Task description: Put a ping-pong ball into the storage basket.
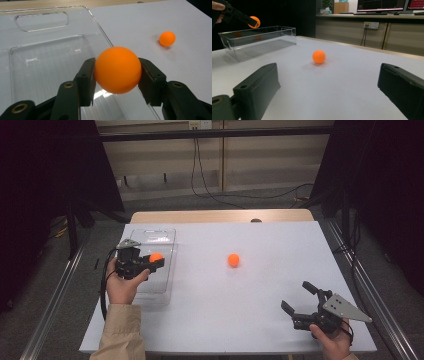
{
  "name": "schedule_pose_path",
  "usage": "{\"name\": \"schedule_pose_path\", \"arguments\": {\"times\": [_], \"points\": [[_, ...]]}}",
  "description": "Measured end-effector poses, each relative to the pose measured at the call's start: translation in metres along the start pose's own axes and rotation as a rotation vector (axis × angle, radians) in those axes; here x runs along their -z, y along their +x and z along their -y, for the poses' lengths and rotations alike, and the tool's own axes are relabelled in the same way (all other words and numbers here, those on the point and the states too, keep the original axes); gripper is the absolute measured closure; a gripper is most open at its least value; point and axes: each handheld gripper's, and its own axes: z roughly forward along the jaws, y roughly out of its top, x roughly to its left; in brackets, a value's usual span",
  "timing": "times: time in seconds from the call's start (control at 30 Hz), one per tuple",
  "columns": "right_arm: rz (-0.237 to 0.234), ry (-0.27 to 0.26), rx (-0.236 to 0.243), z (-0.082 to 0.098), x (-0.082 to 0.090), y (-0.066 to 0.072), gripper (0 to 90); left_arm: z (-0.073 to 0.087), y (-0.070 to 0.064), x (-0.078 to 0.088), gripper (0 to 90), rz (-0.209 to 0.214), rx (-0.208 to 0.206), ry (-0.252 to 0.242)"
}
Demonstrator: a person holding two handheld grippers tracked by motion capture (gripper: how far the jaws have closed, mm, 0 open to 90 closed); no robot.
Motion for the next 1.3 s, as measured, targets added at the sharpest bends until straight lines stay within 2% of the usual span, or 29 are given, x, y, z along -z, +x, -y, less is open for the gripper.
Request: {"name": "schedule_pose_path", "arguments": {"times": [0.97,1.3], "points": [[0.0,0.0,-0.003,0.0001,0.0002,-0.0003,3.1,0.0019,0.0058,-0.008,51.2,-0.048,0.021,0.003],[-0.003,0.0,-0.005,0.0001,0.0004,-0.0005,3.1,0.0022,0.0066,-0.0095,51.1,-0.069,0.015,0.014]]}}
